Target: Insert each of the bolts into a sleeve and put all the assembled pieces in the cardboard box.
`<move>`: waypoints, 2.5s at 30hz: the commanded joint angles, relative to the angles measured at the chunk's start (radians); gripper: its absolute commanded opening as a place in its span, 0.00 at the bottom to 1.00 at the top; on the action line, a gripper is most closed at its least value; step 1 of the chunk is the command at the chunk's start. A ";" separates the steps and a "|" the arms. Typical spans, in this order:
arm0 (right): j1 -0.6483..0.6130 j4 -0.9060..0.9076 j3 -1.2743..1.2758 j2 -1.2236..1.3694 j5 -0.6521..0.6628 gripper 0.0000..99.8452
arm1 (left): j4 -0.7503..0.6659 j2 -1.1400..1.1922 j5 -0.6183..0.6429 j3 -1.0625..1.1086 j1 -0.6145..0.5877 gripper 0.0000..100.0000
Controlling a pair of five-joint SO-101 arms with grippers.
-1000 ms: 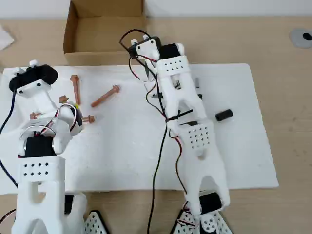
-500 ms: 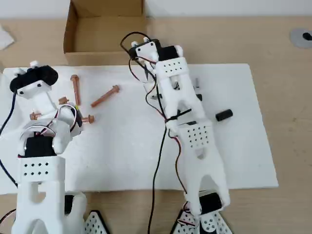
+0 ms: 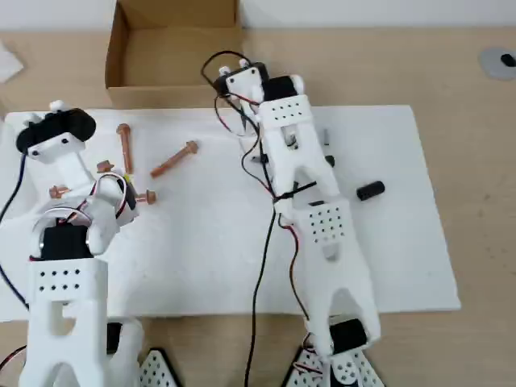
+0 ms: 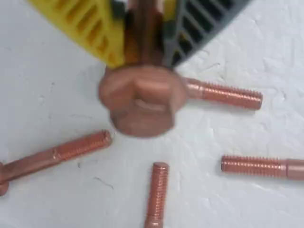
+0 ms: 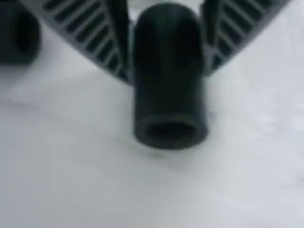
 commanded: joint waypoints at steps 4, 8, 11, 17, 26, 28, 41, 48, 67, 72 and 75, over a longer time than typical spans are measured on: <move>-0.010 0.020 -0.024 -0.004 0.008 0.01 | 0.002 -0.028 -0.005 -0.006 0.011 0.01; -0.007 0.055 -0.068 -0.015 0.031 0.01 | -0.002 -0.028 -0.005 -0.015 0.011 0.01; -0.007 0.078 -0.162 -0.076 0.032 0.01 | -0.006 -0.028 -0.005 -0.048 0.009 0.01; -0.030 0.078 -0.113 -0.473 0.032 0.01 | -0.002 -0.027 -0.003 -0.130 0.011 0.01; -0.071 0.077 0.364 -1.283 0.193 0.01 | 0.000 -0.027 -0.005 -0.140 0.012 0.01; -0.059 0.077 0.549 -1.429 0.201 0.01 | -0.005 -0.027 -0.005 -0.141 0.015 0.01; 0.125 -0.457 1.730 -2.213 0.236 0.01 | -0.049 -0.027 -0.005 -0.244 0.232 0.01; 0.122 -0.695 2.199 -2.488 0.233 0.01 | -0.043 -0.018 -0.005 -0.321 0.252 0.01; -0.326 -1.398 2.786 -2.850 0.095 0.01 | -0.279 -0.027 0.054 -0.209 0.414 0.01; -0.331 -1.398 2.792 -2.853 0.057 0.01 | -0.341 -0.028 0.114 -0.172 0.453 0.01; -0.338 -1.396 2.795 -2.853 0.052 0.01 | -0.356 -0.048 0.127 -0.169 0.474 0.01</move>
